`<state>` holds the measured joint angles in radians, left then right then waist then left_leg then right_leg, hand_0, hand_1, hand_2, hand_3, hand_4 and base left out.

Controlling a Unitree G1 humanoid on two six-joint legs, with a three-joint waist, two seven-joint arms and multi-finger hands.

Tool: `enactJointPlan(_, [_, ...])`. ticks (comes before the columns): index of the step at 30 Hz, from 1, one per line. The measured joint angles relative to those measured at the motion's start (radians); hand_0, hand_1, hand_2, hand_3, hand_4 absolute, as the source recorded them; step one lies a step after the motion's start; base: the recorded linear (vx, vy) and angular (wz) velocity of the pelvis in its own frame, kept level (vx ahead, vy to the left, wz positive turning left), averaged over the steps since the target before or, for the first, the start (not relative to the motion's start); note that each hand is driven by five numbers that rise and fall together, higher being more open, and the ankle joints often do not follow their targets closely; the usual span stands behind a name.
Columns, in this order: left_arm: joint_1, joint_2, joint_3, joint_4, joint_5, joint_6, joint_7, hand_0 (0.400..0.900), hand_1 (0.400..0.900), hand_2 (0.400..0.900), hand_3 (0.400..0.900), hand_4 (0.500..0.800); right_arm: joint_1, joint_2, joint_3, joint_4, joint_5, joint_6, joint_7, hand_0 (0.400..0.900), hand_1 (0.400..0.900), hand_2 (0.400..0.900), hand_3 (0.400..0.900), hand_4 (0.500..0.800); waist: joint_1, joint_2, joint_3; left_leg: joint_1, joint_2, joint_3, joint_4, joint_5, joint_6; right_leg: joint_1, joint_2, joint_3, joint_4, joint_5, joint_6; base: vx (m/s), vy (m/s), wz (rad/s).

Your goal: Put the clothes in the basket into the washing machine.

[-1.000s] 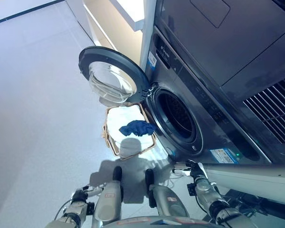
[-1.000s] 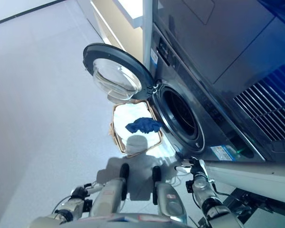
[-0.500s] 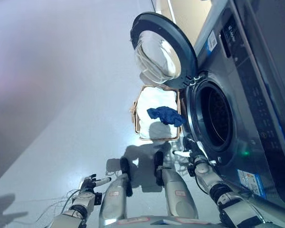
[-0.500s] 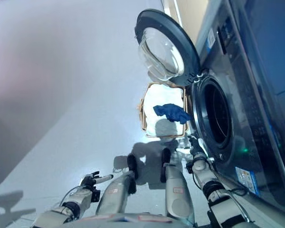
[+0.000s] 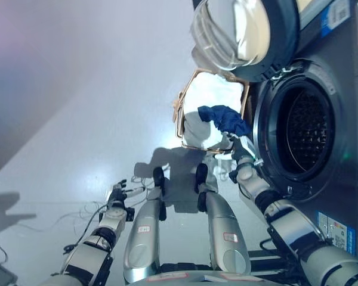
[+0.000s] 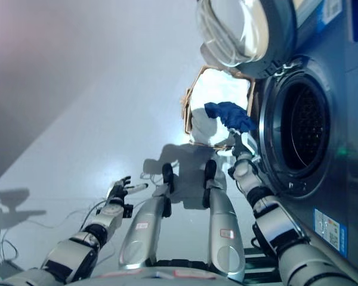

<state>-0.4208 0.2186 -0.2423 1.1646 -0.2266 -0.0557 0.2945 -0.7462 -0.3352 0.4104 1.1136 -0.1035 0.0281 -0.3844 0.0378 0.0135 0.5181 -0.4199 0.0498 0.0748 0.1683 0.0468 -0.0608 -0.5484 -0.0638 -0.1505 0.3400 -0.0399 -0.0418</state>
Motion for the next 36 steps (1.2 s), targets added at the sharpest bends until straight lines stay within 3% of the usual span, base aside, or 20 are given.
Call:
enactJointPlan(8, [-0.086,0.041,-0.03,-0.085,-0.079,-0.046,0.07,0.9,0.9,0.9,0.9,0.8,-0.154,-0.059,-0.001,0.051,-0.005,0.016,-0.103,0.9,0.9,0.9,0.9,0.8,0.016,-0.016,0.024,-0.172,-0.007,-0.057,0.077,0.005,0.003,-0.119,-0.013,-0.03,0.03,0.007,0.0,-0.04,0.035,0.21])
enactJointPlan(17, [-0.147,0.072,-0.037,-0.169,-0.151,-0.081,0.126,0.9,0.9,0.9,0.9,0.8,-0.322,-0.107,-0.001,0.057,-0.005,0.024,-0.228,0.9,0.9,0.9,0.9,0.8,0.022,-0.02,0.034,-0.383,-0.02,-0.068,0.162,0.011,0.017,-0.306,-0.031,-0.026,0.081,0.023,0.007,0.01,0.05,0.04])
enactJointPlan(22, [-0.159,0.075,-0.039,-0.211,-0.18,-0.098,0.139,0.9,0.9,0.9,0.9,0.8,-0.377,-0.132,-0.001,0.062,-0.003,0.025,-0.268,0.9,0.9,0.9,0.9,0.8,0.026,-0.022,0.037,-0.472,-0.025,-0.067,0.214,0.006,0.026,-0.386,-0.041,-0.024,0.114,0.029,0.009,0.01,0.031,0.1])
enactJointPlan(27, [-0.173,0.103,-0.056,-0.311,-0.207,-0.122,0.149,0.9,0.9,0.9,0.9,0.8,-0.437,-0.209,-0.002,0.086,0.02,0.027,-0.272,0.9,0.9,0.9,0.9,0.8,0.033,-0.022,0.037,-0.598,-0.042,-0.073,0.303,-0.003,0.036,-0.506,-0.067,-0.022,0.201,0.019,0.011,0.0,0.028,0.06])
enactJointPlan(36, [-0.14,0.15,-0.056,-0.348,-0.251,-0.12,0.151,0.9,0.9,0.9,0.9,0.8,-0.487,-0.284,-0.003,0.114,0.134,0.02,-0.268,0.9,0.9,0.9,0.9,0.8,0.043,-0.021,0.036,-0.876,-0.049,-0.049,0.692,-0.137,0.055,-0.778,-0.1,0.045,0.541,-0.077,0.019,-0.02,0.027,-0.08])
